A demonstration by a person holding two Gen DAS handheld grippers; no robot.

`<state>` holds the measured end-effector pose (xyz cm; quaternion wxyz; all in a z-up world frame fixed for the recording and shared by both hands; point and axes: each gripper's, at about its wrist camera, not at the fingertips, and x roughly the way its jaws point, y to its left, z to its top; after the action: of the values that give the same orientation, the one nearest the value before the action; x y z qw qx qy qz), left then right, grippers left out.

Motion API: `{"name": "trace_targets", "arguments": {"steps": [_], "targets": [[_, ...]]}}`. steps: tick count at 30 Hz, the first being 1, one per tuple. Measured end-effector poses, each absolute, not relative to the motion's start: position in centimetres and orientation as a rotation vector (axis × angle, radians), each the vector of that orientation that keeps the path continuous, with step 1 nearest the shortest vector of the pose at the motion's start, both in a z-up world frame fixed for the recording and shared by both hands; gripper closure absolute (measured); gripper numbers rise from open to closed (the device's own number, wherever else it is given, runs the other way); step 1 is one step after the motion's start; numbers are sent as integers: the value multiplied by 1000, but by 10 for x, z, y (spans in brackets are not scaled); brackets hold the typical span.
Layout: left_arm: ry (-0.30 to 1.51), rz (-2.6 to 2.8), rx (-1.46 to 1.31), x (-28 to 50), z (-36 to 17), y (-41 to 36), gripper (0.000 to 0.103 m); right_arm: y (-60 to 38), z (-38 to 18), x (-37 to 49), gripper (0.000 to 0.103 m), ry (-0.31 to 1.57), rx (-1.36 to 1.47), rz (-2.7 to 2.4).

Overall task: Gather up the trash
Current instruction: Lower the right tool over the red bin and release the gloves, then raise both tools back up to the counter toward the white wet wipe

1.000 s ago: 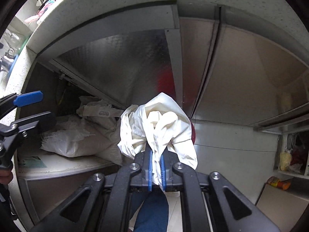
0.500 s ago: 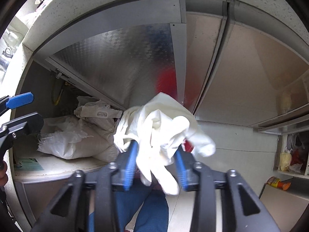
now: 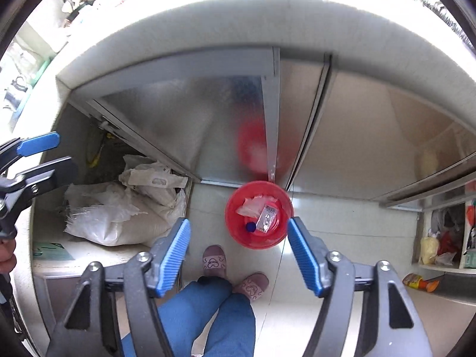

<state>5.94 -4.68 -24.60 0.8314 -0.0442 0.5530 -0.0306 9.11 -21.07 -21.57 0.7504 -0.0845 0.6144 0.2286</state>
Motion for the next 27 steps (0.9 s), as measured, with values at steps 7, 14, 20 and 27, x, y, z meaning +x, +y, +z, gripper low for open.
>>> {"name": "trace_targets", "arguments": {"steps": [7, 14, 20, 27], "targets": [[1102, -47, -61, 49, -191, -50, 0, -213, -150, 82, 32, 1248, -157, 495], [1021, 0, -59, 45, -131, -35, 0, -203, -90, 91, 18, 1115, -144, 532], [971, 46, -63, 48, -97, -13, 0, -184, -62, 105, 5, 1048, -151, 588], [943, 89, -73, 61, -77, 22, 0, -150, -38, 129, 1, 1004, -186, 647]]}}
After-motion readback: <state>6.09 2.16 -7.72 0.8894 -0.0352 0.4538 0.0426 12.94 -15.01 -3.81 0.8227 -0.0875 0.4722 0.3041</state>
